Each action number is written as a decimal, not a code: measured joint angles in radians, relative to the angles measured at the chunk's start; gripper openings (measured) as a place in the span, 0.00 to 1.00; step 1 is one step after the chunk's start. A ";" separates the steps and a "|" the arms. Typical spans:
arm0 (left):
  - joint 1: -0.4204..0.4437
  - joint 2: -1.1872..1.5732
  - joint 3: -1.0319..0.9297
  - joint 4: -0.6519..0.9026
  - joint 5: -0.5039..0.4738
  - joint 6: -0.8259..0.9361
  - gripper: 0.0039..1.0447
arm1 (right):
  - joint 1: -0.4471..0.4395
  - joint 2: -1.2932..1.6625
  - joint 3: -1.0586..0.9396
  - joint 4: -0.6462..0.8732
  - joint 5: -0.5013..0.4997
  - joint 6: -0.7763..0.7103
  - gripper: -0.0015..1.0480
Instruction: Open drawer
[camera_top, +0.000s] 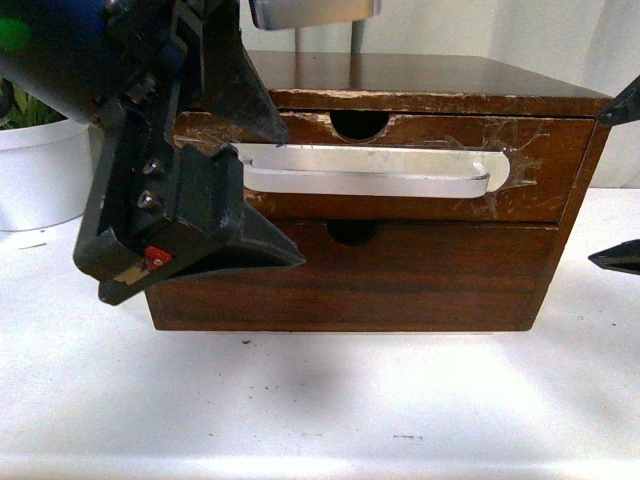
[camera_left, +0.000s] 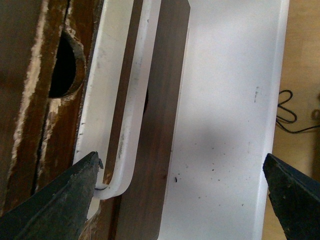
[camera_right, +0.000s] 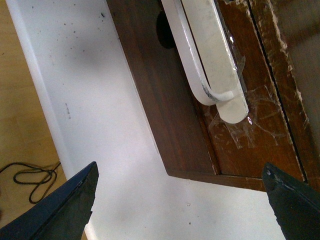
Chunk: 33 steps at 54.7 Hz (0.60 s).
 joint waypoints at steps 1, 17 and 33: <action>-0.002 0.004 0.001 0.002 -0.001 0.000 0.94 | -0.001 0.000 0.000 -0.002 -0.001 -0.002 0.91; 0.002 0.050 0.014 0.019 -0.014 -0.010 0.94 | -0.025 -0.016 -0.001 -0.023 -0.022 -0.028 0.91; 0.013 0.079 0.017 0.031 -0.040 -0.006 0.94 | -0.021 -0.024 -0.001 -0.036 -0.032 -0.037 0.91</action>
